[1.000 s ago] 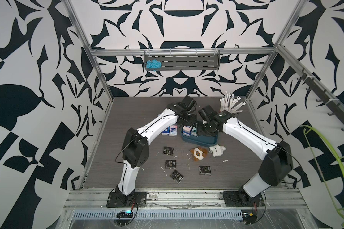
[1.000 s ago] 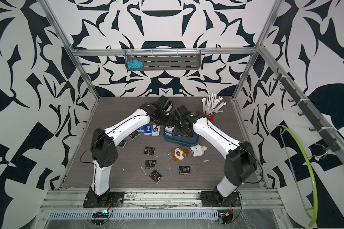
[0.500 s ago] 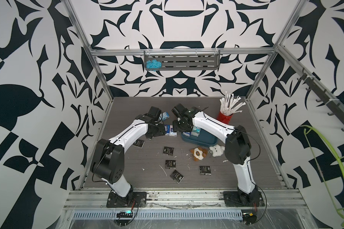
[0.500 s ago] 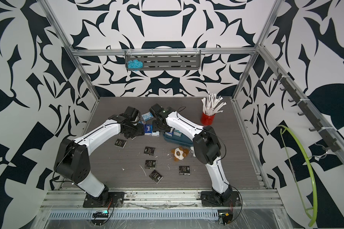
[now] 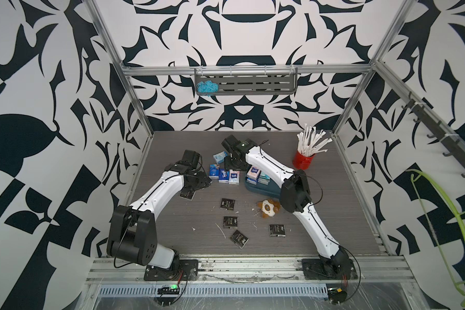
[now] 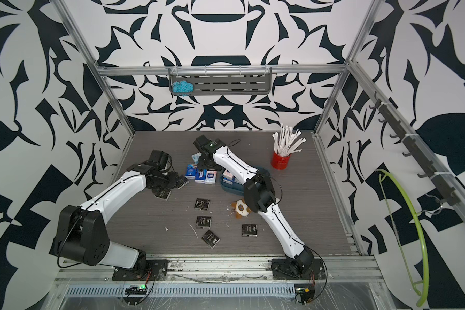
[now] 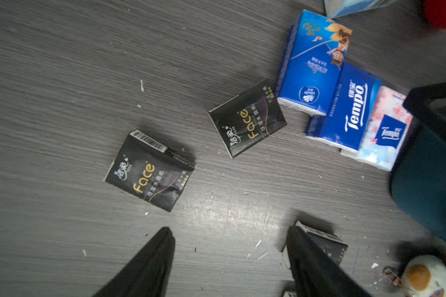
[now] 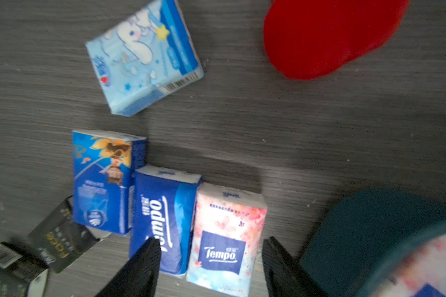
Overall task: Put the pocket tissues into the storage box
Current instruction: Pick up the pocket tissues from the center of the board.
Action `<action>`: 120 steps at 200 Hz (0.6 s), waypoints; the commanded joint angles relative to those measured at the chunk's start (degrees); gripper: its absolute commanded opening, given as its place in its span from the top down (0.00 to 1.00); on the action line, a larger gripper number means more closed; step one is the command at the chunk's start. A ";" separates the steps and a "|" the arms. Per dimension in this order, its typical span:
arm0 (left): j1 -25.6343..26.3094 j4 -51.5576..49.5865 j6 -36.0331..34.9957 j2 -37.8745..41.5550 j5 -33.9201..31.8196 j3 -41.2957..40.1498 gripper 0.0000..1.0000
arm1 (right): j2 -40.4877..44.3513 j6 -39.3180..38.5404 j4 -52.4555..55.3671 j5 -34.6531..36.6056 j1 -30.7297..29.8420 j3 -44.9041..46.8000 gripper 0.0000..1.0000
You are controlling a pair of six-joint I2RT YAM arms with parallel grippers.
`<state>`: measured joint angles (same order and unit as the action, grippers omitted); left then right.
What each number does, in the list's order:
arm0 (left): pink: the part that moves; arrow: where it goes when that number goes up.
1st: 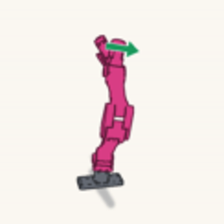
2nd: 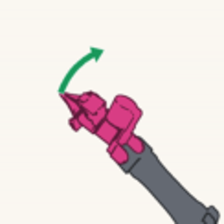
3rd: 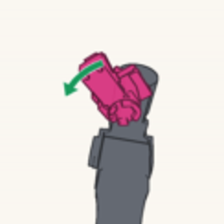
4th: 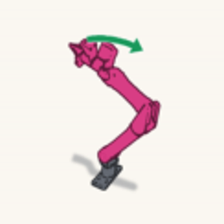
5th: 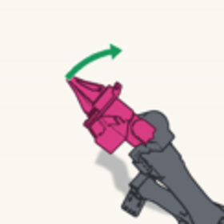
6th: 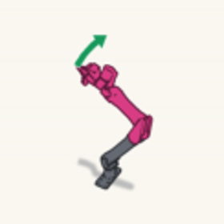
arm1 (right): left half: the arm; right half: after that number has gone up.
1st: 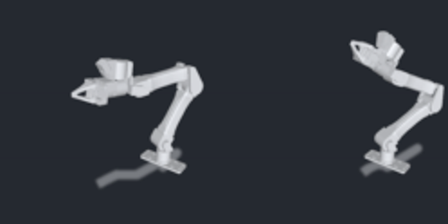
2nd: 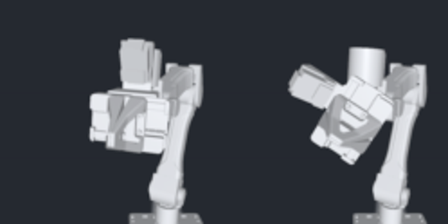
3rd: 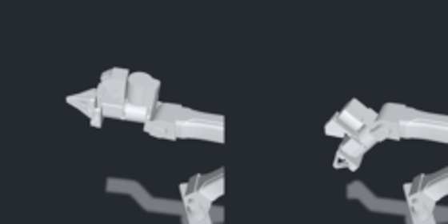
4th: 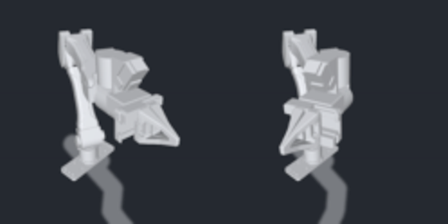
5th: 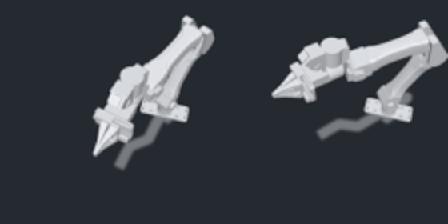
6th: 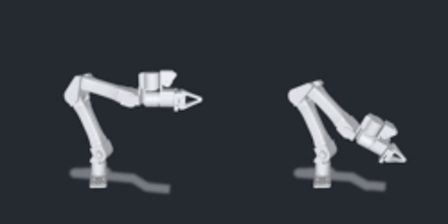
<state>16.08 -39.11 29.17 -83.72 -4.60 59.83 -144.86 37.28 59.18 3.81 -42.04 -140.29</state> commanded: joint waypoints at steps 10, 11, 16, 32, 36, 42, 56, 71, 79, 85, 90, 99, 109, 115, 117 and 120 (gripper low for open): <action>-0.43 -0.42 -0.03 2.29 -0.61 -1.35 0.25 | 0.95 1.04 4.02 1.62 0.12 -0.26 0.32; -0.43 -0.43 -0.05 2.36 -0.60 -1.41 0.25 | 0.88 1.04 4.02 1.58 0.12 -0.21 0.32; -0.43 -0.40 -0.08 2.54 -0.58 -1.48 0.25 | 0.74 1.03 3.86 1.27 0.12 -0.16 0.32; -0.43 -0.52 -0.16 2.73 -0.49 -1.74 0.25 | 0.11 1.13 3.66 0.76 0.12 -0.40 0.32; -0.46 -0.59 -0.16 2.73 -0.49 -1.76 0.25 | -0.11 1.21 3.58 0.57 0.12 -0.49 0.32; -0.50 -0.62 -0.16 2.74 -0.47 -1.87 0.25 | -0.33 1.22 3.35 0.37 0.12 -0.51 0.32; -0.46 -0.84 -0.25 2.95 -0.50 -1.99 0.25 | -0.82 1.30 3.01 -0.04 0.12 -0.59 0.32; -0.52 -0.89 -0.24 3.21 -0.63 -2.14 0.25 | -1.45 1.44 2.98 0.05 0.07 -0.69 0.32; -0.52 -0.99 -0.24 3.41 -0.76 -2.18 0.25 | -1.79 1.56 3.03 0.26 0.07 -0.69 0.32; -0.52 -1.11 -0.18 3.57 -0.76 -2.19 0.25 | -1.91 1.71 3.13 0.53 0.12 -0.77 0.33; -0.52 -1.15 -0.16 3.75 -0.76 -2.31 0.25 | -2.10 1.72 3.14 0.65 0.16 -0.70 0.33; -0.52 -1.15 0.01 4.07 -0.80 -2.33 0.25 | -2.46 1.80 3.19 0.89 0.21 -0.73 0.33; -0.52 -1.25 0.09 4.58 -0.83 -2.44 0.25 | -2.85 1.85 3.23 0.95 0.17 -0.75 0.34; -0.52 -1.32 0.10 4.85 -0.92 -2.52 0.25 | -3.02 1.89 3.22 0.86 0.28 -0.78 0.36; -0.52 -1.38 0.12 4.92 -1.00 -2.46 0.25 | -3.04 1.86 3.22 0.85 0.29 -0.82 0.36; -0.52 -1.47 0.17 5.03 -1.01 -2.52 0.25 | -3.13 1.87 3.22 0.84 0.29 -0.81 0.36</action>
<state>15.75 -39.20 29.17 -80.71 -5.06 58.57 -147.94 38.22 61.04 3.75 -42.02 -140.27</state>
